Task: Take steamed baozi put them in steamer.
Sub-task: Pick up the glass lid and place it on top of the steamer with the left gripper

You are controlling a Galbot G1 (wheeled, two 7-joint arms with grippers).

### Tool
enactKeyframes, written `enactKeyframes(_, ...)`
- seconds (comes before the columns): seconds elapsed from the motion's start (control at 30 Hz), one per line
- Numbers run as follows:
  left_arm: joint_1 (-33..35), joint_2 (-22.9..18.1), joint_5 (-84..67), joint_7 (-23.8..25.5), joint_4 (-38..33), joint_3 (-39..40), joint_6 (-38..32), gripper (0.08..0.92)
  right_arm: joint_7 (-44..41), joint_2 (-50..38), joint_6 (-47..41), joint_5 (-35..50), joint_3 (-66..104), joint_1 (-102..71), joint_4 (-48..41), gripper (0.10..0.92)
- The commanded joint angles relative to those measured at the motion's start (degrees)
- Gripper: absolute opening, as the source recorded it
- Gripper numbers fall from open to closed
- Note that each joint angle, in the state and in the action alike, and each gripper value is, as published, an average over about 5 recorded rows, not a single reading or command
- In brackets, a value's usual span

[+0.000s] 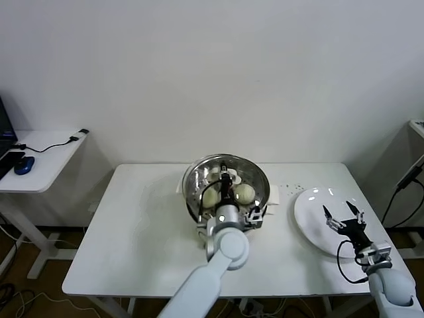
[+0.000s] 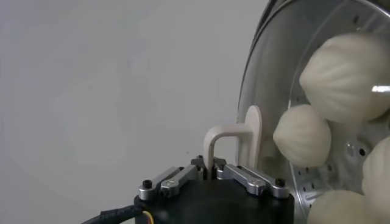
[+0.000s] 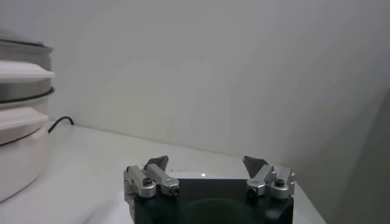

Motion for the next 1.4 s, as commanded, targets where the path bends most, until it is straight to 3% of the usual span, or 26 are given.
enactKeyframes(0.03, -0.4, -2.8, -0.6, -0.4, 1.0, 0.8, 2.8, 0.150, -0.5, 0.0, 0.1, -0.3, 0.6, -0.1, -0.4, 0.823)
enactKeyframes(1.03, -1.1, -2.8, -3.4, 0.1, 1.9, 1.4, 2.8, 0.150, -1.0, 1.0, 0.6, -2.0, 1.4, -0.1, -1.1, 0.823)
enactKeyframes(1.3, -0.4, -2.8, -3.6, 2.4, 0.0, 1.7, 2.8, 0.150, -1.1, 0.9, 0.6, -2.0, 2.0, -0.2, -1.2, 0.823)
enactKeyframes(1.4, -0.1, -2.8, -3.3, 3.9, -1.8, 2.3, 2.8, 0.186, -1.4, 0.7, 0.6, -2.0, 2.3, -0.3, -1.3, 0.823)
